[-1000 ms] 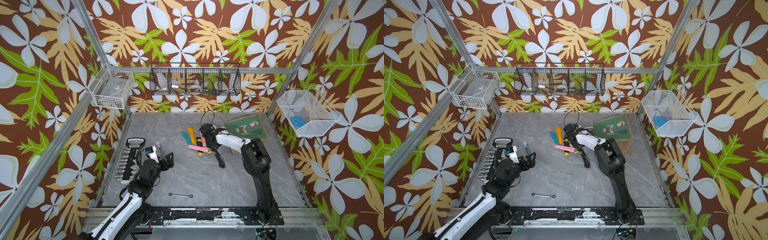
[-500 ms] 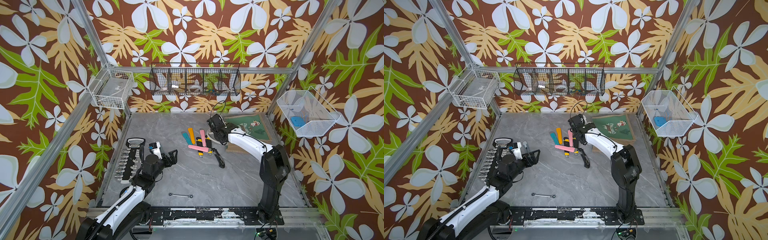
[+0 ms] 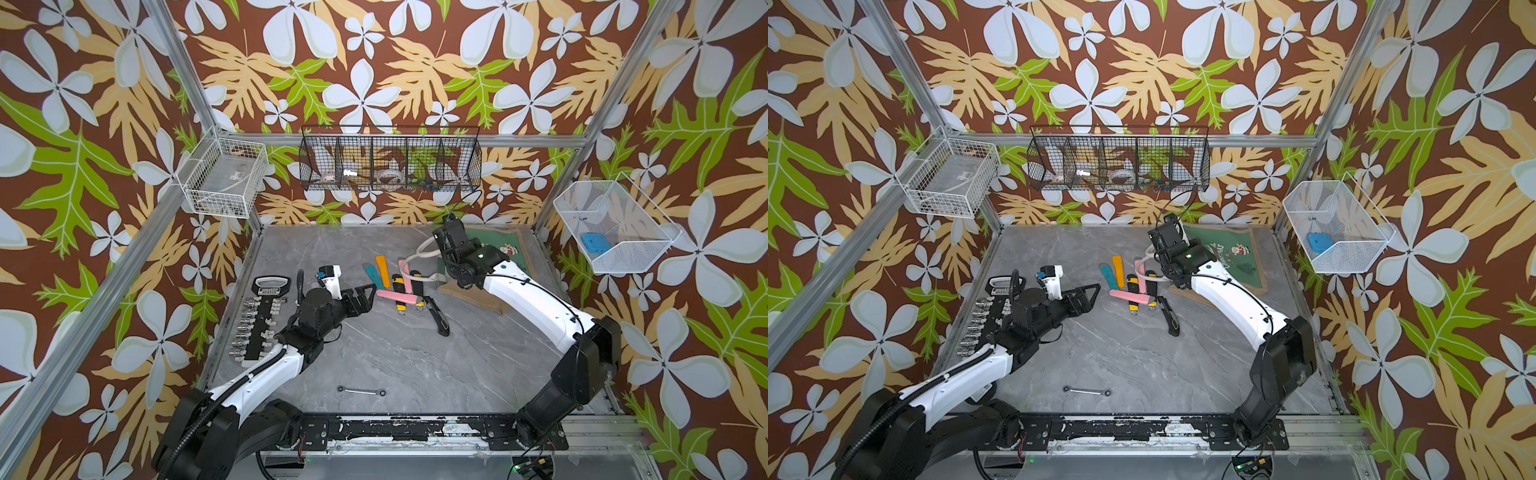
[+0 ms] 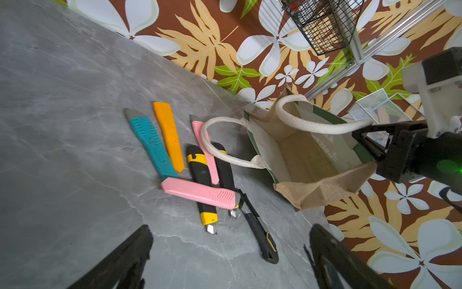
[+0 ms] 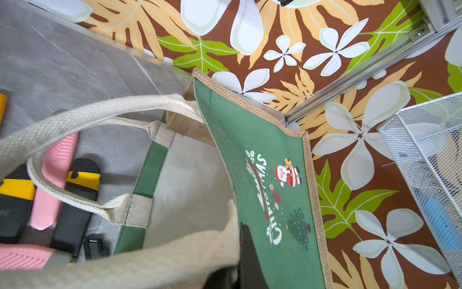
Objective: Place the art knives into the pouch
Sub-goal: Pick up the pouch from the center of the board.
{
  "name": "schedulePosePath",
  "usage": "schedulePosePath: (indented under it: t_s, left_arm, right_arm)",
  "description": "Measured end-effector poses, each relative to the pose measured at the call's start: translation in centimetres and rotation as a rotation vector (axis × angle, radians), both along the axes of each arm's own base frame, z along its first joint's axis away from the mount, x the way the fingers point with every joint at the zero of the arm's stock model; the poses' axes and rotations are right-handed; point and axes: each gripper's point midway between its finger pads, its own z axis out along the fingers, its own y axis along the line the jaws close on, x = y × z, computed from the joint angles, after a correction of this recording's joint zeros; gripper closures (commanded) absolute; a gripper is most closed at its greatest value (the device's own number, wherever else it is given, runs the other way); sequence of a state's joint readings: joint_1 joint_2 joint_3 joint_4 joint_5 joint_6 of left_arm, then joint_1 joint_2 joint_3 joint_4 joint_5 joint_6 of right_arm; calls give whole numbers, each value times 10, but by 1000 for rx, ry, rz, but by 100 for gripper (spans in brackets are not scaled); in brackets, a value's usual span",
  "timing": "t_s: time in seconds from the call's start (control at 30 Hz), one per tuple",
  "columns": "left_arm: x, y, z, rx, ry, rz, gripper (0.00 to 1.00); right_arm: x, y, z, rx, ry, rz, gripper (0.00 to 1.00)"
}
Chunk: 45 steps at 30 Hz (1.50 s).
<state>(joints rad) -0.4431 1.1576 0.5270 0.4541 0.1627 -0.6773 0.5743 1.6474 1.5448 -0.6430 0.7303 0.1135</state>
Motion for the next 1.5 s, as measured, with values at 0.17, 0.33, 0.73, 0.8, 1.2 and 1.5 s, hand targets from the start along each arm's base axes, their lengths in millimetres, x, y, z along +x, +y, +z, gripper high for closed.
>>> schedulePosePath:
  t_s: [0.17, 0.33, 0.73, 0.8, 1.2, 1.5]
  left_arm:
    - [13, -35, 10, -40, 0, -78, 1]
    - [31, -64, 15, -66, 7, -147, 1]
    - [64, -108, 6, -148, 73, -229, 10]
    - [65, -119, 8, -155, 75, -257, 11]
    - [67, -149, -24, -180, 182, -322, 14]
    - [83, -162, -42, -260, 242, -314, 39]
  right_arm:
    - [-6, 1, 11, 52, -26, 11, 100]
    - [-16, -3, 22, 99, -56, 12, 100]
    - [-38, -3, 50, 255, -155, 68, 100]
    - [-40, -2, 51, 275, -164, 80, 100]
    - [-42, 7, 56, 342, -185, 122, 100]
    - [-46, 15, 56, 395, -190, 166, 100]
